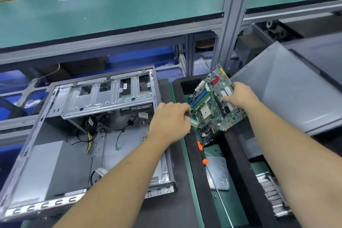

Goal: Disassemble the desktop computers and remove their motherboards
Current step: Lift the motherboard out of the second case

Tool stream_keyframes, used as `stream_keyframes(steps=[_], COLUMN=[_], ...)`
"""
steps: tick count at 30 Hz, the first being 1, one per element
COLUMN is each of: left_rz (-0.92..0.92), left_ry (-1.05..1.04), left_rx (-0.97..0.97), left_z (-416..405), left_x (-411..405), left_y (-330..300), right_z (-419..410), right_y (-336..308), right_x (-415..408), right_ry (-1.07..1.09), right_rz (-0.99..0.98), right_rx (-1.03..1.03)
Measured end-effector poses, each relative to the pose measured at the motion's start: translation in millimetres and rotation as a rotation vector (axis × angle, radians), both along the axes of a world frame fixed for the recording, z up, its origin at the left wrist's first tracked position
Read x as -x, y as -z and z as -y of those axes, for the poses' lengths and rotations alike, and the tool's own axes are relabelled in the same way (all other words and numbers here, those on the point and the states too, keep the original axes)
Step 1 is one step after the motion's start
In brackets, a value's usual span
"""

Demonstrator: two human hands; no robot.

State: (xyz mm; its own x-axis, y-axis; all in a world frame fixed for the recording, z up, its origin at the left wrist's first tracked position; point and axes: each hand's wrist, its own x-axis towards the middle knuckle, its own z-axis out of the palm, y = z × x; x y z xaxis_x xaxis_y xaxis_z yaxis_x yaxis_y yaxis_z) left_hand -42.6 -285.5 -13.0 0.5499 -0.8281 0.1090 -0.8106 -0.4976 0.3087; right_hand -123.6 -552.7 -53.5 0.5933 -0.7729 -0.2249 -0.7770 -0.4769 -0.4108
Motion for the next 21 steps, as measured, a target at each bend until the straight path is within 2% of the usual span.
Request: stream_keyframes(steps=[3, 8, 12, 16, 19, 21], left_rz=[0.011, 0.049, 0.047, 0.044, -0.102, -0.143], left_ry=[0.003, -0.016, -0.003, 0.016, -0.048, -0.101], left_rx=[-0.004, 0.038, 0.142, 0.237, 0.15, 0.081], left_z=[2, -2, -13, -58, -103, -137], left_x=[1, 7, 12, -4, -32, -50], left_y=[0, -5, -11, -16, -20, -22], right_z=[-9, -41, -84, -143, -193, -231], right_y=[-3, -20, -38, -56, -67, -73], right_x=[0, -7, -28, -49, -57, -61], right_ry=[0.01, 0.015, -0.122, -0.316, -0.451, -0.585], right_rz=[-0.016, 0.036, 0.26, 0.442, 0.528, 0.507], right_rx=[-0.01, 0.256, 0.311, 0.299, 0.186, 0.075])
